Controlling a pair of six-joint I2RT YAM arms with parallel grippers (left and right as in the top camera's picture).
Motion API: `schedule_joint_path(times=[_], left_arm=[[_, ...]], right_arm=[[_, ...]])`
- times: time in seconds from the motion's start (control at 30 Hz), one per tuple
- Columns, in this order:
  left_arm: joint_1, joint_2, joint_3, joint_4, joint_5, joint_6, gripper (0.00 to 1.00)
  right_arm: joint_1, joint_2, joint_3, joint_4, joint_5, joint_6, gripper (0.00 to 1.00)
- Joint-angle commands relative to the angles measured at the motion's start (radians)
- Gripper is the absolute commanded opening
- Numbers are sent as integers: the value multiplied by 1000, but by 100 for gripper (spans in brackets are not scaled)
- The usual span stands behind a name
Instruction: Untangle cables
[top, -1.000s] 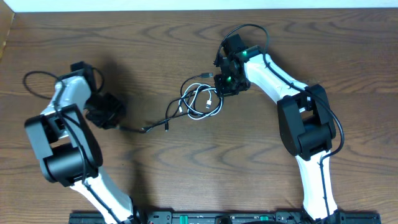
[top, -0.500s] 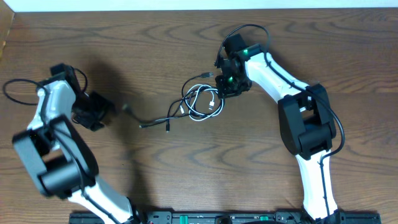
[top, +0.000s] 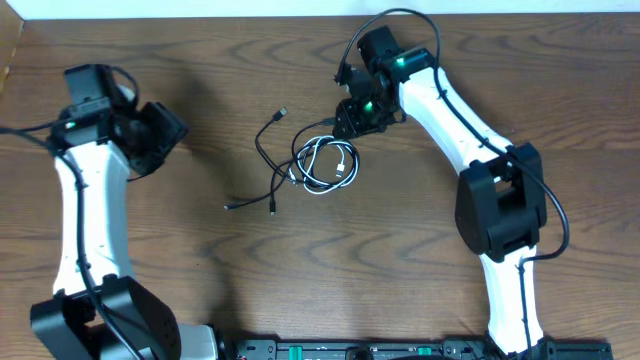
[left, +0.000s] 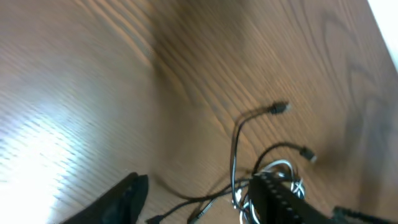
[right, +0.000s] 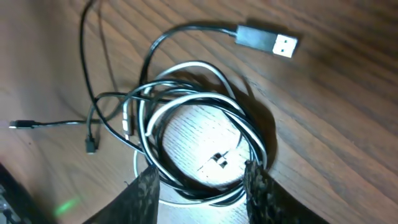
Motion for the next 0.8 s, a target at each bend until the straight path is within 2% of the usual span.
schedule_joint_path(times=[0.0,0.13,0.2,0.3,0.33,0.5,0.63,0.77], left_arm=[[-60,15,-16,-3,11,16,49],[-127,35,-19,-3,11,25,46],[-166,58,-19,-3,11,26,45],[-209,96,-19,-4,11,26,46],[-225,111,-19,-4,12,26,46],[-305,195,-19,0,12,26,46],[-363,270,-19,17,11,26,46],[-395,331,-19,62,11,26,46]], right_arm=[[11,-25,13,0,-16,51,41],[29,-8,13,2,-16,124,42],[46,13,12,2,-16,147,38],[66,31,12,11,-15,153,28],[71,38,12,14,-7,172,23],[85,82,12,39,20,321,11],[90,118,12,73,13,375,12],[92,134,12,108,10,386,17]])
